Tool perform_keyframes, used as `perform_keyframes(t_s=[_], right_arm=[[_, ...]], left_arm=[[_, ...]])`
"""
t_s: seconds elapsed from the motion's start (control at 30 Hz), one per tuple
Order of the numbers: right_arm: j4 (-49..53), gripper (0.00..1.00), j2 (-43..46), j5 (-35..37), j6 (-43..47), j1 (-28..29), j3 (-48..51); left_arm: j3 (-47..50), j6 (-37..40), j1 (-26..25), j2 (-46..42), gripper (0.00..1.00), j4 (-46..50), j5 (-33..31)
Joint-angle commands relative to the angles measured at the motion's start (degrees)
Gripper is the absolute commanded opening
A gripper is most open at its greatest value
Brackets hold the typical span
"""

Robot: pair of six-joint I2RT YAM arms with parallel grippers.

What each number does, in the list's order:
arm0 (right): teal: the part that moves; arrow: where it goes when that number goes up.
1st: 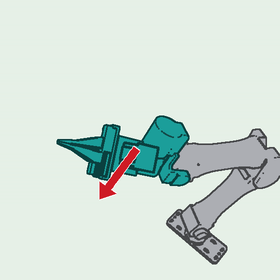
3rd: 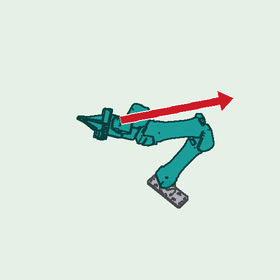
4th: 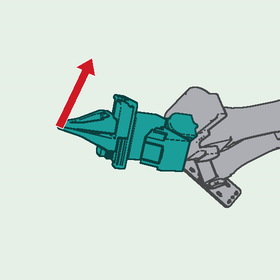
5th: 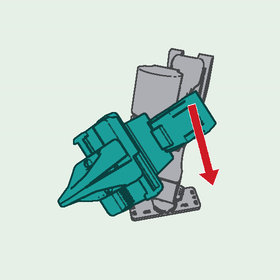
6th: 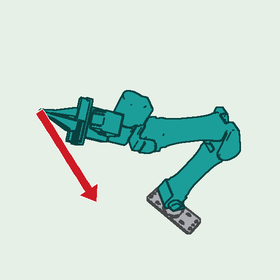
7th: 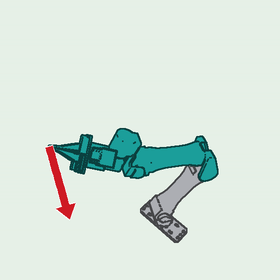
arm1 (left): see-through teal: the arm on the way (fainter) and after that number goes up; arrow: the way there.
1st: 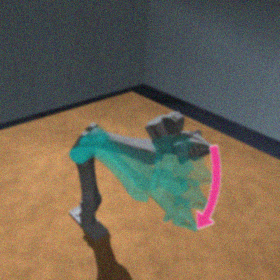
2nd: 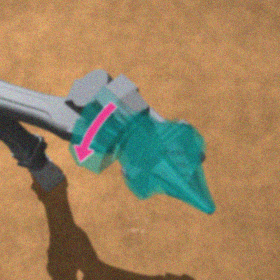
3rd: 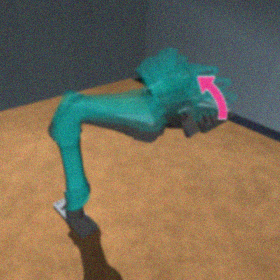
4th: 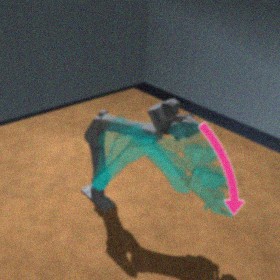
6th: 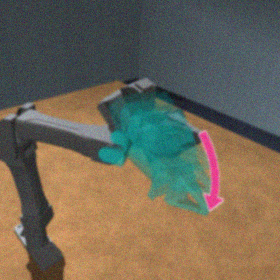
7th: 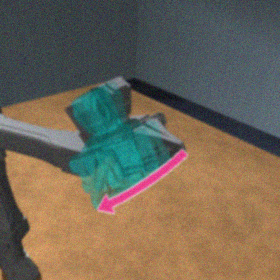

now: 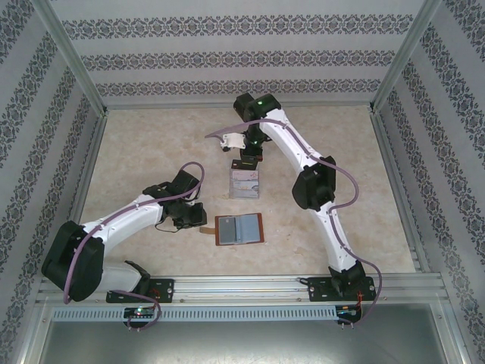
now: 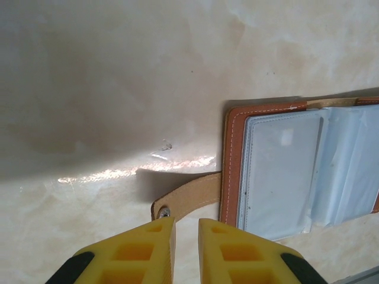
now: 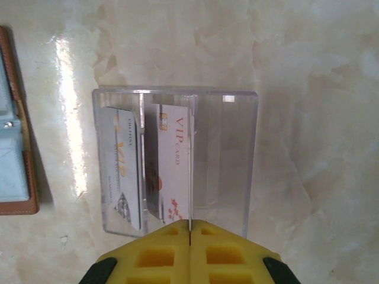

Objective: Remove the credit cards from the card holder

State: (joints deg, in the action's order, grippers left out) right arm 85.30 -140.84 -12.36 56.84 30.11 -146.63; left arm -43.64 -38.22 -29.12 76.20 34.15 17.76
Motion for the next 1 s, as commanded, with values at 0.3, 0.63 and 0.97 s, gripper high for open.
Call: perform_keyframes(t_s=[0.3, 0.63, 0.97], right_arm=[[1.9, 0.00, -4.8, 1.2, 1.2, 0.8, -2.9], [3.0, 0.00, -3.2, 1.4, -0.1, 1.0, -2.7], [-1.4, 0.00, 2.4, 6.3, -0.1, 1.6, -2.8]], left_arm=[[-0.8, -1.4, 0.7, 0.6, 0.17, 1.5, -0.8], [-1.6, -0.5, 0.7, 1.0, 0.17, 2.5, -0.6], [-2.8, 0.0, 0.7, 0.6, 0.17, 3.5, -1.1]])
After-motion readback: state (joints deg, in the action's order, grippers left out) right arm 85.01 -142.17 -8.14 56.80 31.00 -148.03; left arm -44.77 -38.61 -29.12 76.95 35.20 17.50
